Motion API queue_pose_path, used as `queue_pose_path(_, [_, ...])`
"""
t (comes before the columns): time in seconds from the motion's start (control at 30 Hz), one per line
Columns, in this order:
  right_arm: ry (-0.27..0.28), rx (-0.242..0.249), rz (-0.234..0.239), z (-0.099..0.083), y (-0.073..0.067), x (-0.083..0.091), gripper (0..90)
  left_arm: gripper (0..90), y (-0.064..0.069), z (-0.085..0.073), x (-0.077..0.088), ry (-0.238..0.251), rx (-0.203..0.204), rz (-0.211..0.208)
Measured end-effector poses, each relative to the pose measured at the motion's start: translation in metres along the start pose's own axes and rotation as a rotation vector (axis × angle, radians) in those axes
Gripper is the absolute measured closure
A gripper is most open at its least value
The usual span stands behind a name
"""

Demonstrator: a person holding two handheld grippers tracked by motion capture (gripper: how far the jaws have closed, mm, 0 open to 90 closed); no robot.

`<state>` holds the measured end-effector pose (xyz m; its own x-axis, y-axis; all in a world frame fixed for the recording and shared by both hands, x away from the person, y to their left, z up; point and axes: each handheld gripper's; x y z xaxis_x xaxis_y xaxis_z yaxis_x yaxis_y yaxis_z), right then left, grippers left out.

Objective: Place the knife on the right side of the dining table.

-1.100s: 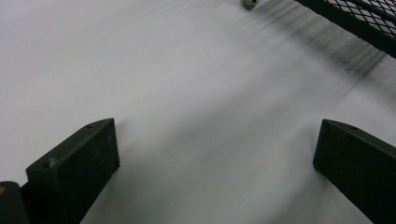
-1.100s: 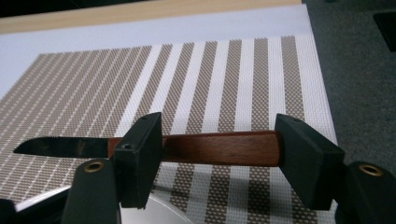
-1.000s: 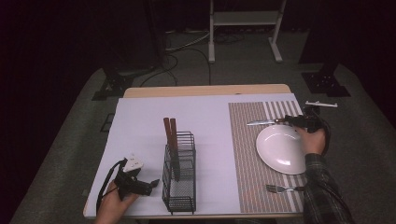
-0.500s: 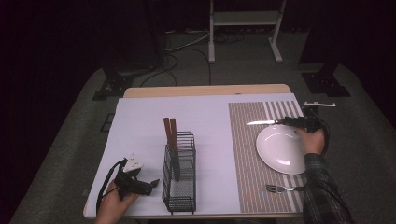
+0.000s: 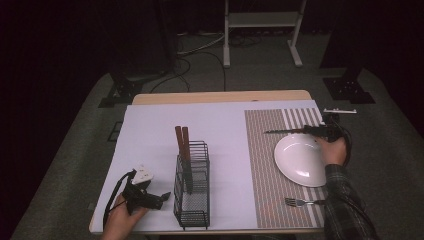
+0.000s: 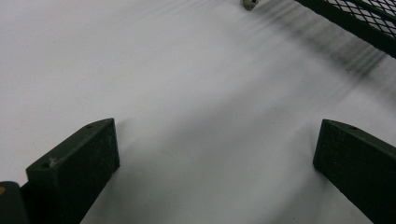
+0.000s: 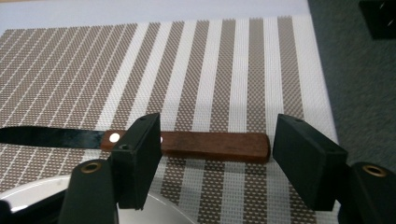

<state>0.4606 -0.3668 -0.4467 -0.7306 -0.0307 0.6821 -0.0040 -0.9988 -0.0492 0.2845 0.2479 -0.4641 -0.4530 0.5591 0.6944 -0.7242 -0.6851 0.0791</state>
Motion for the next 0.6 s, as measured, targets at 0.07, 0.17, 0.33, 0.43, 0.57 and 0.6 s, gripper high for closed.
queue_pose_path(0.07, [0.019, 0.021, -0.005, 0.002, -0.004, 0.006, 28.7, 0.0, 0.0, 0.0, 0.0, 0.0, 0.0, 0.0])
queue_pose_path(0.17, [0.044, 0.057, 0.0, 0.003, -0.01, 0.013, 27.2, 0.0, 0.0, 0.0, 0.0, -0.001, 0.0, 0.001])
queue_pose_path(0.33, [0.062, 0.108, 0.049, -0.001, -0.023, 0.025, 25.1, 0.0, 0.0, 0.0, 0.0, -0.001, -0.001, 0.001])
queue_pose_path(0.43, [0.06, 0.128, 0.068, -0.003, -0.027, 0.028, 24.3, 0.0, 0.0, 0.0, 0.0, 0.0, -0.001, 0.001])
queue_pose_path(0.57, [0.051, 0.144, 0.119, -0.01, -0.037, 0.034, 21.3, 0.0, 0.0, 0.0, 0.0, -0.001, -0.001, 0.001])
queue_pose_path(0.6, [0.052, 0.147, 0.13, -0.011, -0.039, 0.036, 21.1, 0.0, 0.0, 0.0, 0.0, -0.001, -0.001, 0.001])
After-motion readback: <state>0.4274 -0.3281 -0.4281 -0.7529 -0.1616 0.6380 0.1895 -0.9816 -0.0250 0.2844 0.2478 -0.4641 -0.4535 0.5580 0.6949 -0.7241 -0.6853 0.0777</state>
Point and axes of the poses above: each handheld gripper's, and its own axes: x roughly backward along the jaws, z roughly out of its top, y roughly to its right, and after that the axes turned 8 degrees about -z, right-handed
